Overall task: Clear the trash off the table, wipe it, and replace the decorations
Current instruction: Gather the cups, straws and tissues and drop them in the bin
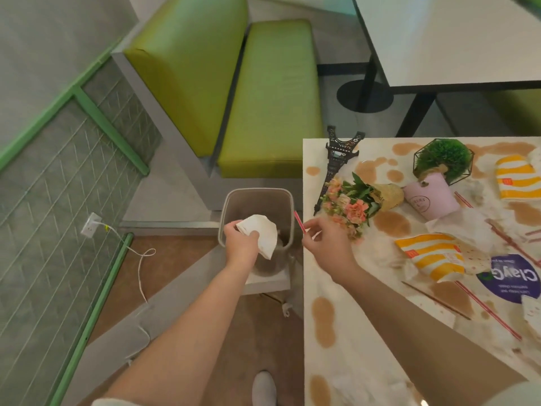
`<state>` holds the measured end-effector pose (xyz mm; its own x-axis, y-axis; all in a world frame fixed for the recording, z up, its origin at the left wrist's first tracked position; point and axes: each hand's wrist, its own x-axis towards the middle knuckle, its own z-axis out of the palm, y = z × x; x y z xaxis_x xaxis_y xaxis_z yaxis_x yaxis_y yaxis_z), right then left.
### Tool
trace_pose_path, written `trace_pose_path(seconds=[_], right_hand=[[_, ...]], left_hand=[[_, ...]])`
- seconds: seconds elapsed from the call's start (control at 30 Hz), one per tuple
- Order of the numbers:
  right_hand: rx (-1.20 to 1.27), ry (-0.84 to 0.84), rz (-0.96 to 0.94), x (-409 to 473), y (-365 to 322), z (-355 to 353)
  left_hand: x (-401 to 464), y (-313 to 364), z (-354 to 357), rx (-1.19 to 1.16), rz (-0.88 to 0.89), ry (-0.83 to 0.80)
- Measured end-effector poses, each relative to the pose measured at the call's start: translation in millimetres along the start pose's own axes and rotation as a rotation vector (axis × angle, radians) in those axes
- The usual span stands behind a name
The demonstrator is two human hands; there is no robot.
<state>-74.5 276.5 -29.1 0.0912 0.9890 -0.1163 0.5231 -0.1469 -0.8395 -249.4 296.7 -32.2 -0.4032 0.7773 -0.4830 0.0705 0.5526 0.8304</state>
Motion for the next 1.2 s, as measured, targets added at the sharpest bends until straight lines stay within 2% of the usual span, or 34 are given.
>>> trace_pose_path(seconds=[0.13, 0.27, 0.5, 0.57, 0.67, 0.73, 0.97, 1.2], right_hand=[[0.147, 0.104, 0.131, 22, -21, 29], [0.216, 0.174, 0.178, 42, -34, 52], [0.2, 0.225, 0.229, 58, -42, 80], [0.153, 0.166, 0.265, 56, -41, 86], [0.12, -0.009, 0.345, 45, -36, 87], [0.147, -0.031, 0.348, 34, -33, 82], [0.188, 0.099, 0.327, -20, -16, 36], [0.132, 0.149, 0.321, -96, 15, -24]], left_hand=[[34, 14, -13, 0.031, -0.015, -0.036], [60, 14, -24, 0.184, 0.004, -0.141], [69, 1, -37, 0.291, 0.098, -0.168], [66, -2, -38, 0.306, 0.12, -0.199], [56, -4, -37, 0.319, 0.152, -0.228], [46, -6, -37, 0.318, 0.166, -0.24], [-14, -23, -28, 0.304, 0.169, -0.286], [-94, -47, 0, 0.332, 0.2, -0.379]])
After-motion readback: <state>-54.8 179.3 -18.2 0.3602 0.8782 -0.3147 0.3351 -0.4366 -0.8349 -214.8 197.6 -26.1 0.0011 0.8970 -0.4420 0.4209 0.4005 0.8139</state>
